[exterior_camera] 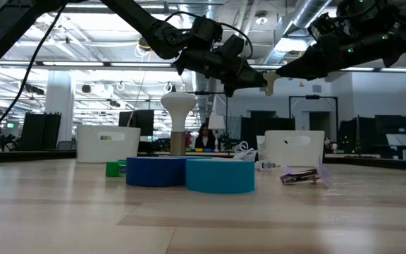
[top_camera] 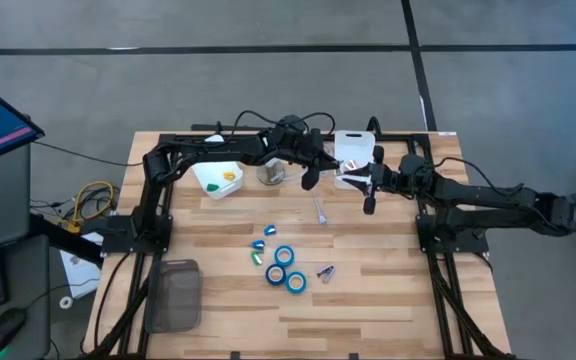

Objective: Pick and place Stapler, Stapler remover, tape
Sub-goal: Put the gray staple remover into the right white bin

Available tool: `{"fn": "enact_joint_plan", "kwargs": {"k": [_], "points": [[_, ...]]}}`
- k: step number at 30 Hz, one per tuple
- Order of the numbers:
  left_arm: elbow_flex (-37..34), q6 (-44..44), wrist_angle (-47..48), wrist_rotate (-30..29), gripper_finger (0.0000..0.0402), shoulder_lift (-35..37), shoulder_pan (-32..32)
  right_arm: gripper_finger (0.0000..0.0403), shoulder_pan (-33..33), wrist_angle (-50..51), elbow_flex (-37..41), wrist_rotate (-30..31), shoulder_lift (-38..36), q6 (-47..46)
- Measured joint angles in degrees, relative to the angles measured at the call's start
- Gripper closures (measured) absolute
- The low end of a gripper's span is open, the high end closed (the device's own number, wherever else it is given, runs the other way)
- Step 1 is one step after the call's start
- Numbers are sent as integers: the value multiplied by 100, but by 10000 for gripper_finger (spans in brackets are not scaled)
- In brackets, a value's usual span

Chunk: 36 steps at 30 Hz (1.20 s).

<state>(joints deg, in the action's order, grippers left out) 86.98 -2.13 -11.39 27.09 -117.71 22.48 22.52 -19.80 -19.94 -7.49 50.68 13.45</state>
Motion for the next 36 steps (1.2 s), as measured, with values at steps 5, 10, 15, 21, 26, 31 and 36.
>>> {"fn": "enact_joint_plan", "kwargs": {"k": [5, 10, 15, 21, 26, 31, 36], "points": [[0, 0, -9, 3, 390, 0, -2, 353, 0, 1, 0, 0, 0, 0], [0, -2, -3, 16, 390, 0, -4, 396, 4, -1, 0, 4, 0, 9], [0, -2, -3, 16, 390, 0, -4, 400, 4, 3, 0, 6, -2, 49], [-2, 0, -3, 7, 390, 0, -4, 399, 4, 30, -2, 37, -2, -40], [-2, 0, -52, -6, 390, 0, -4, 380, 7, 67, -2, 142, 0, -92], [-2, 0, -52, -6, 390, 2, -4, 358, 7, 59, -2, 140, 0, -105], [-2, 0, -79, -6, 390, 2, -26, 349, 7, 53, -2, 138, 1, -103]]}}
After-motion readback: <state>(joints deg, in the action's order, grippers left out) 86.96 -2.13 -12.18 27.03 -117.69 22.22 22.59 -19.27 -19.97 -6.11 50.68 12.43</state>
